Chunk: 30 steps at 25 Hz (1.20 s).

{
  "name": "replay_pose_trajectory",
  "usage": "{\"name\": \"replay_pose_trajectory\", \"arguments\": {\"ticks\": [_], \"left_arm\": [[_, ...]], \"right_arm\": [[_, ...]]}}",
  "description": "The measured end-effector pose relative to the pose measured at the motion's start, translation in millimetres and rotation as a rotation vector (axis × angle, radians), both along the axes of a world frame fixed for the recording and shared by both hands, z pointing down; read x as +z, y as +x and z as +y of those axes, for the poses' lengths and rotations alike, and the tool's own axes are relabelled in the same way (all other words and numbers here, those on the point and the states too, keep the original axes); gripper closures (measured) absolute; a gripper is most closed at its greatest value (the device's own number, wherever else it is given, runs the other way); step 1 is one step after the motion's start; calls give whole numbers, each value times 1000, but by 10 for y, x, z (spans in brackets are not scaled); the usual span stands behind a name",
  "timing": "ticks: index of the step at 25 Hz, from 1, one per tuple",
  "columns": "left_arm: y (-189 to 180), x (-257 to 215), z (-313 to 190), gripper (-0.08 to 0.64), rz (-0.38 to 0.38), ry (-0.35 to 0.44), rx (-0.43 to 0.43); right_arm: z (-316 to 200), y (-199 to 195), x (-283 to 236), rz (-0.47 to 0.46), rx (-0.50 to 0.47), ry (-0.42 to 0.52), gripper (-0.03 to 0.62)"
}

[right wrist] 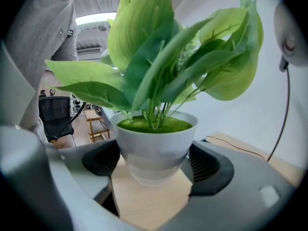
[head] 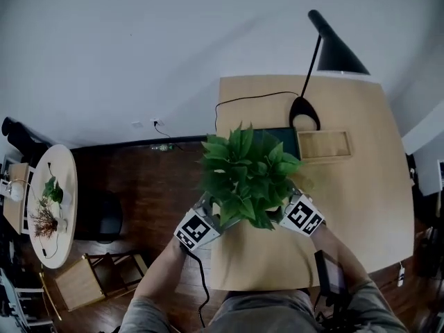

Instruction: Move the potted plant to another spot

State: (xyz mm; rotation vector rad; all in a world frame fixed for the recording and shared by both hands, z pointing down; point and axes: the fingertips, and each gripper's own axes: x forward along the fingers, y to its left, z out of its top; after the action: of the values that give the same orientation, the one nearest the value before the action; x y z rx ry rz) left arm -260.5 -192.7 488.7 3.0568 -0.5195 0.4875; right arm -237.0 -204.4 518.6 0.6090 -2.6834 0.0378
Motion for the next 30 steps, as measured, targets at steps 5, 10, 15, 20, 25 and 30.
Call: {"name": "replay_pose_trajectory", "arguments": {"ticks": [5,10,15,20,25,30], "left_arm": [[229,-418,103,259,29,58,80],[645,-721,278,259,56,106,199],[1131,-799,533,258,76,110,325],[1501,-711,801,256,91,98,393],[1957,-748,1028,256,87,110,430],[2513,-811,1224,255,86,113,398]], "right_arm": [[106,249,-405,10,75,42,135],[299,688,-679,9,192,68,135],[559,1181,-760,17,309,76,135],[850,1560,-691,40,377,81,135],[1077,2017,-726,35,416,94,135],[1257,2565,-778,25,383,104,135]]}}
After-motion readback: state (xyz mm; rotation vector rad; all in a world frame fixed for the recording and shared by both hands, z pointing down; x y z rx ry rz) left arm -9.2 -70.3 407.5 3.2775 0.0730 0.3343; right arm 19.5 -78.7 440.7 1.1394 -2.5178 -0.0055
